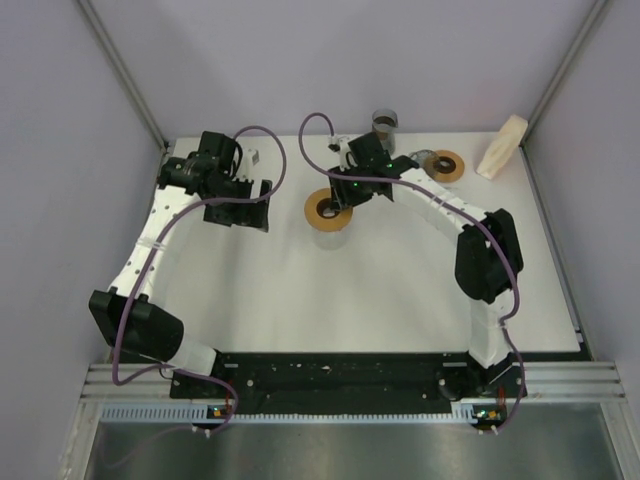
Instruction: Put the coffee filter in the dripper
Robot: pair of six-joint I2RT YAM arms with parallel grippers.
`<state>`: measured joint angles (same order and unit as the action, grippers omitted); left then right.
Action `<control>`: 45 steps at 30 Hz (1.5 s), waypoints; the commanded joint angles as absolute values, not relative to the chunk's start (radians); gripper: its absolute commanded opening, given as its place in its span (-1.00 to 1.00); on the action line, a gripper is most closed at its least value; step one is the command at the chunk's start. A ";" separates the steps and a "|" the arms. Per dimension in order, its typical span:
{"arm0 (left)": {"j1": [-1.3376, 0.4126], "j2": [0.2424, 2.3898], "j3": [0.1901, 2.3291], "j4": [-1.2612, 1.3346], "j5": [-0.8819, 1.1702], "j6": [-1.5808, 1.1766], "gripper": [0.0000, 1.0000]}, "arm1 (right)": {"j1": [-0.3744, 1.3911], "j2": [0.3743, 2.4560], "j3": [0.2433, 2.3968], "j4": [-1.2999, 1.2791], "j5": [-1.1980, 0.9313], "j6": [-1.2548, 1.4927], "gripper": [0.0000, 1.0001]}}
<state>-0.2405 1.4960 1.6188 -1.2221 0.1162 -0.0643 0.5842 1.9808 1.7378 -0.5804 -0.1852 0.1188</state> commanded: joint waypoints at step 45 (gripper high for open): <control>-0.230 1.460 1.667 -1.147 0.186 -0.074 0.99 | 0.058 1.630 1.138 -0.081 0.092 0.505 0.31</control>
<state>-0.2359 1.4948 1.6424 -1.1671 0.1654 -0.0765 0.0570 1.5654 1.1088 -0.2623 0.0929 0.4538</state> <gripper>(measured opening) 0.996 0.693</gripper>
